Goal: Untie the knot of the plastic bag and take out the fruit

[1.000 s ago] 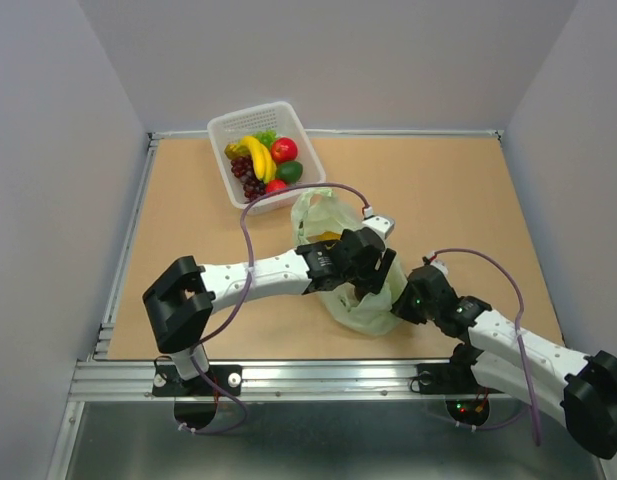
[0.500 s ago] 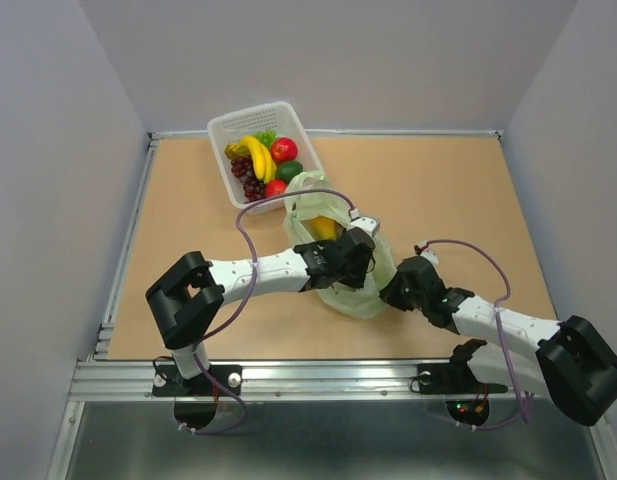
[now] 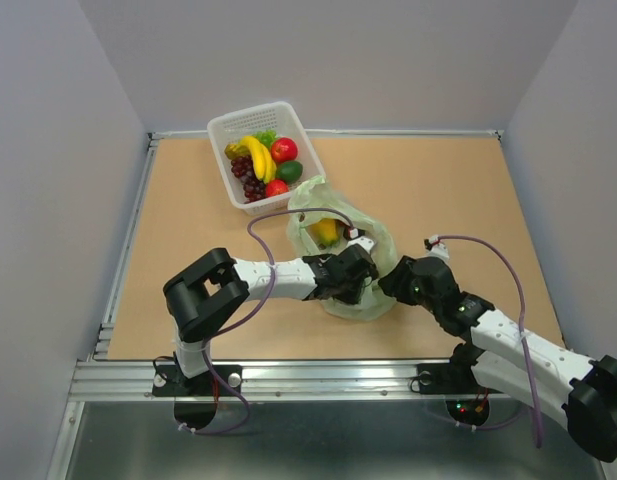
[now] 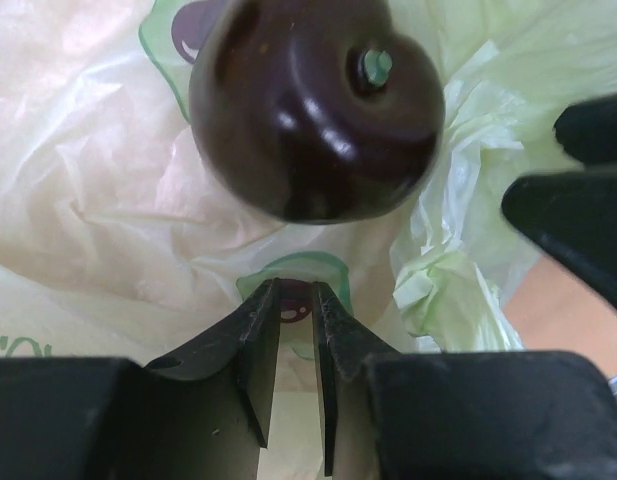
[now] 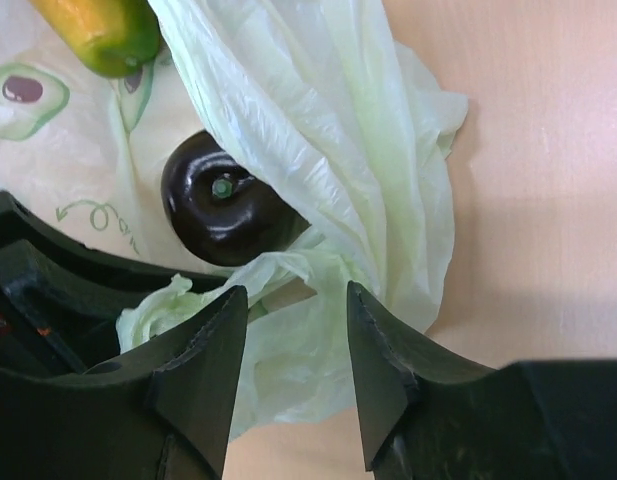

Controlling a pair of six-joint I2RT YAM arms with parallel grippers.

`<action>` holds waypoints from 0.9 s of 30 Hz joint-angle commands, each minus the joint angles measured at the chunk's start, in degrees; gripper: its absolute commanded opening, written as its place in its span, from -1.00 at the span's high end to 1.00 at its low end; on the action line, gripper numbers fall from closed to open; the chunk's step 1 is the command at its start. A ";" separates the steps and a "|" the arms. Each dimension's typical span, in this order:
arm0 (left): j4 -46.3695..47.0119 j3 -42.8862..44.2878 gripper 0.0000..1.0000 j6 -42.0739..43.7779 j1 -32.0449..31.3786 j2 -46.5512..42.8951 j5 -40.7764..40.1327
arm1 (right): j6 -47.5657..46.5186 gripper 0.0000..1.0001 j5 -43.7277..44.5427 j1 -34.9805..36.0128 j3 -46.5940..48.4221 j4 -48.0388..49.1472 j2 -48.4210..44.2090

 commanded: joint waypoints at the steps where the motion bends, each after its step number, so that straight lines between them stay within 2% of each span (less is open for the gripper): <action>1: 2.32 0.27 0.40 -0.38 -0.30 -2.05 -1.24 | -2.34 0.00 -3.63 0.14 4.98 -0.97 -0.92; 10: 2.58 0.97 0.39 -3.19 -0.56 -0.91 -2.82 | -3.57 -0.27 -11.46 0.14 8.94 -0.26 -2.05; 17: 3.02 1.24 0.39 -3.63 -0.56 -1.18 -3.18 | -3.14 -0.26 -15.59 0.23 8.33 0.26 -0.92; 24: 3.29 1.06 0.39 -4.42 -0.47 -1.35 -3.70 | -2.96 0.21 -18.66 0.22 4.82 0.44 -0.84; 27: 3.37 0.97 0.39 -4.86 -0.56 -1.53 -4.05 | -3.13 0.34 -19.37 0.22 3.23 0.53 0.22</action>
